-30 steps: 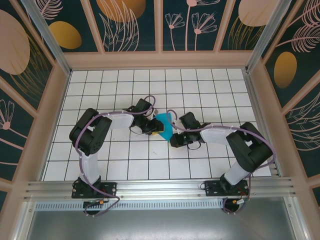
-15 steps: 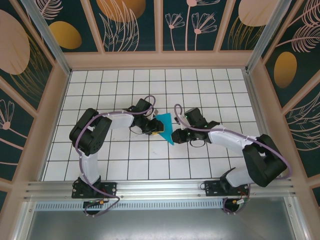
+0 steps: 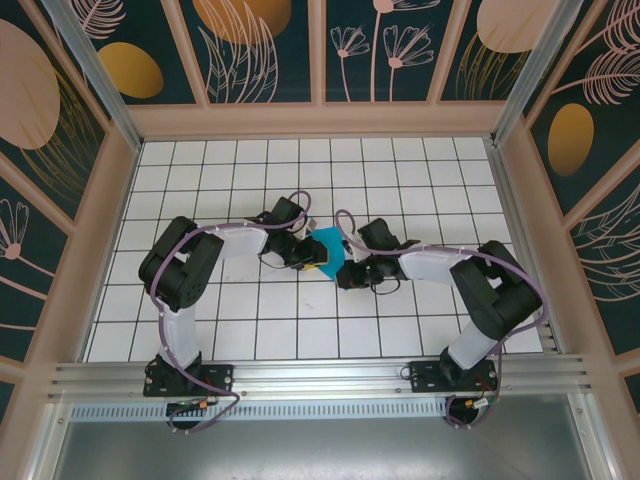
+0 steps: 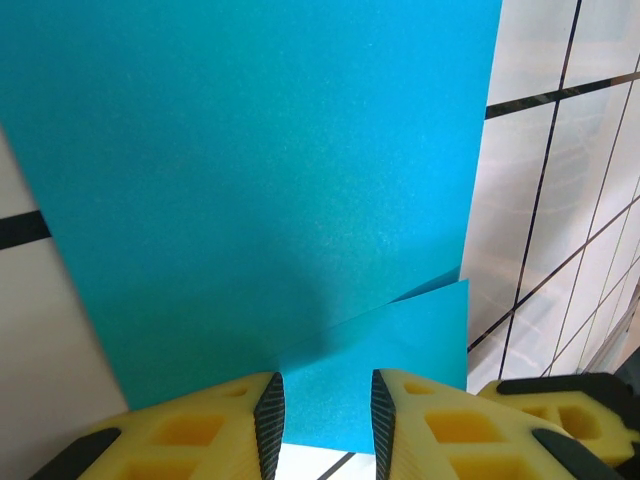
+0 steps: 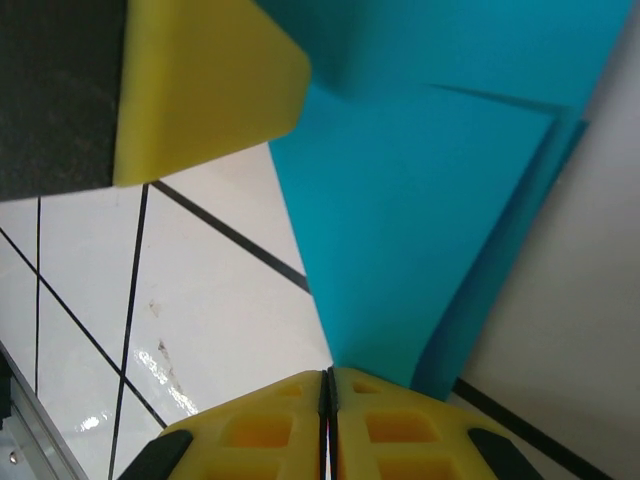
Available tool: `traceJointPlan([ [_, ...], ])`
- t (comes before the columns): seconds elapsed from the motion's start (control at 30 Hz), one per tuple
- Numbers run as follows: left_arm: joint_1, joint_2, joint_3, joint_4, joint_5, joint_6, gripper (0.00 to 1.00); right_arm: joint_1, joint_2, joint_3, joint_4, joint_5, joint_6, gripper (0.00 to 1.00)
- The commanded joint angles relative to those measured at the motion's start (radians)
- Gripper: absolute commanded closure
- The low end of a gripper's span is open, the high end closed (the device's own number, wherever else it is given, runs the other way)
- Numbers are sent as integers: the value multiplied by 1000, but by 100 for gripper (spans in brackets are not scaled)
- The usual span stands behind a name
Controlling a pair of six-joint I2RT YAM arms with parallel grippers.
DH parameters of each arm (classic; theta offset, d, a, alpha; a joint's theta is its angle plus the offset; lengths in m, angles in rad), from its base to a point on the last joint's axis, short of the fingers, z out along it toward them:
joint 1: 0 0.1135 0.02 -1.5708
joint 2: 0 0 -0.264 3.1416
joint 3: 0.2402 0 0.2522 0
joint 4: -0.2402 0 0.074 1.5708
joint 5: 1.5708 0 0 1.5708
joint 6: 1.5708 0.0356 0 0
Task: Fold a paper plane with a square sheet of paper (fold left side to right side)
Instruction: Third fold the triangle at the center of the table.
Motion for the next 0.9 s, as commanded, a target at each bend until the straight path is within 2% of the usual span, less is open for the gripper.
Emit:
traceJointPlan([
  [0.0, 4, 76, -16, -31, -174, 35, 66, -26, -10, -21, -12, 2, 6, 88],
  [0.33, 3, 55, -2, -25, -151, 32, 65, -31, 48, -37, -59, 8, -13, 88],
  [0.6, 6, -70, 21, -18, -119, 28, 62, -38, 76, -44, -113, 83, 8, 89],
  [0.77, -1, -168, -71, 29, -78, -12, 63, -43, 81, -47, -116, 103, 27, 89],
  [0.87, -16, -200, -166, 134, -24, -89, 65, -45, 84, -47, -114, 110, 32, 91],
])
